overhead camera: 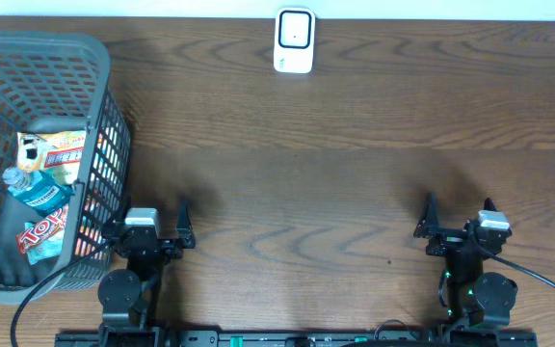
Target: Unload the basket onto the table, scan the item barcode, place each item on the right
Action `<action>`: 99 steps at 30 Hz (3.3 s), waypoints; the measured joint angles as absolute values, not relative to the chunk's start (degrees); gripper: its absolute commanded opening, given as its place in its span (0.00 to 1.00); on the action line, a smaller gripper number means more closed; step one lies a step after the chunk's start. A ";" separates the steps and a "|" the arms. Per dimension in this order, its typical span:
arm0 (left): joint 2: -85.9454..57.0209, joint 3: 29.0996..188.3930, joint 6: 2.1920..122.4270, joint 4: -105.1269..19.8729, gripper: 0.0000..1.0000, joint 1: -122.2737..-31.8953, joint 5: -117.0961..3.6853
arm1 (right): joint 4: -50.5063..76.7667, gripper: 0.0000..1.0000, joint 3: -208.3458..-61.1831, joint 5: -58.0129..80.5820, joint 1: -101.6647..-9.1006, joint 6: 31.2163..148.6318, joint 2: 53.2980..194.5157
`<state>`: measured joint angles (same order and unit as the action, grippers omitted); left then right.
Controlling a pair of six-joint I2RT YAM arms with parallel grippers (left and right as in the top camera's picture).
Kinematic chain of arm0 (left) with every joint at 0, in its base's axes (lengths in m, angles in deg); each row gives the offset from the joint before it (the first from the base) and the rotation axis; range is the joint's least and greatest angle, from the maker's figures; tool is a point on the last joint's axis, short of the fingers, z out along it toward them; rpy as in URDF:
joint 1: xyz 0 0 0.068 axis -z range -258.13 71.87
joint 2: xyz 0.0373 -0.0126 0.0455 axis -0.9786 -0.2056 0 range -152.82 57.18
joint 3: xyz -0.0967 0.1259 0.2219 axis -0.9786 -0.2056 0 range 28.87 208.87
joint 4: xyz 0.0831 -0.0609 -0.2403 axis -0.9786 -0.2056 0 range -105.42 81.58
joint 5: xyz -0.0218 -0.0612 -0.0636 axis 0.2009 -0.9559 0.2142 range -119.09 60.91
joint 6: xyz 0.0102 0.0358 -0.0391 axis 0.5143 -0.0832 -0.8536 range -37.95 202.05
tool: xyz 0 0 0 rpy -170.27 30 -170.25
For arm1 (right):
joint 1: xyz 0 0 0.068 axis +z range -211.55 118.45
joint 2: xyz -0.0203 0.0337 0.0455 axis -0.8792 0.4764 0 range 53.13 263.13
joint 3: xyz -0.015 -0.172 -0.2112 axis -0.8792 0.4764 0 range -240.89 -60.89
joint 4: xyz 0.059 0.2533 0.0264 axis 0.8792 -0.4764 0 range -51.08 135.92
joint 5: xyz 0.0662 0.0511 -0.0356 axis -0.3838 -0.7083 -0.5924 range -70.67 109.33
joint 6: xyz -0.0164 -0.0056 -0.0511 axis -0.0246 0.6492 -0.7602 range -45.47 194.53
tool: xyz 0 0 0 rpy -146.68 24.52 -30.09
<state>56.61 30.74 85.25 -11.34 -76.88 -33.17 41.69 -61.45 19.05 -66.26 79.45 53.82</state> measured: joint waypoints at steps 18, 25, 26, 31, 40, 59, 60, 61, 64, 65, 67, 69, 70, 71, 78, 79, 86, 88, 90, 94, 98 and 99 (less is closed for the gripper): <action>56.61 30.74 85.25 -11.36 0.96 -76.88 -33.17 | 41.69 0.99 -61.45 19.05 -66.26 79.45 53.82; 56.61 30.74 85.23 -11.36 0.96 -76.88 -33.06 | 41.69 0.99 -61.45 19.05 -66.26 79.45 53.82; 56.61 30.74 85.25 -11.34 0.96 -76.88 -32.77 | 41.69 0.99 -61.45 19.05 -66.26 79.45 53.82; 56.56 29.91 84.79 -8.17 0.96 -76.85 -31.74 | 41.69 0.99 -61.45 19.05 -66.26 79.45 53.82; 56.56 29.27 80.59 2.85 0.97 -76.85 -33.45 | 41.71 0.99 -61.45 19.05 -66.26 79.45 53.82; 35.60 43.55 68.53 14.41 0.96 -76.85 -40.51 | 41.69 0.99 -61.45 19.03 -66.26 79.45 53.80; 32.02 45.12 68.51 16.16 0.97 -76.85 -42.04 | 41.71 0.99 -61.45 19.03 -66.26 79.45 53.87; 28.72 46.83 68.48 17.25 0.96 -76.85 -43.39 | 41.69 0.99 -61.45 19.05 -66.26 79.45 53.80; 18.49 53.16 68.48 18.71 0.96 -76.85 -46.96 | 41.71 0.99 -61.45 19.05 -66.26 79.45 53.82; 15.38 55.48 68.48 18.80 0.97 -76.85 -48.05 | 41.69 0.99 -61.45 19.03 -66.26 79.45 53.80; 9.96 60.25 68.48 17.84 0.96 -76.85 -49.56 | 41.69 0.99 -61.45 19.05 -66.26 79.45 53.78; 4.61 65.69 68.48 17.23 0.96 -76.85 -50.67 | 41.71 0.99 -61.45 19.05 -66.26 79.45 53.78; 2.25 68.18 68.48 17.21 0.96 -76.85 -51.37 | 41.69 0.99 -61.45 19.03 -66.26 79.45 53.80; 0.74 69.73 68.46 17.38 0.96 -76.85 -51.53 | 41.71 0.99 -61.45 19.03 -66.26 79.45 53.80; -4.68 72.46 68.77 22.98 0.97 -77.69 -52.79 | 41.71 0.99 -61.45 19.05 -66.26 79.45 53.80; -4.81 72.46 68.79 24.07 0.96 -77.71 -52.81 | 41.71 0.99 -61.45 19.03 -66.26 79.45 53.80; -4.70 72.57 68.79 26.87 0.96 -77.77 -50.72 | 41.71 0.99 -61.45 19.03 -66.26 79.45 53.80; -4.70 73.25 68.79 24.46 0.97 -77.77 -49.16 | 41.71 0.99 -61.45 19.03 -66.26 79.45 53.80; -4.70 74.56 68.86 20.38 0.96 -77.77 -48.20 | 41.69 0.99 -61.45 19.05 -66.26 79.45 53.80; -4.70 78.45 68.96 12.77 0.97 -77.93 -46.96 | 41.69 0.99 -61.45 19.03 -66.26 79.45 53.80; -4.70 83.83 68.96 6.85 0.97 -77.99 -44.88 | 41.69 0.99 -61.45 19.03 -66.26 79.45 53.80; -4.70 85.18 68.96 5.93 0.96 -78.04 -44.03 | 41.69 0.99 -61.45 19.05 -66.26 79.45 53.80</action>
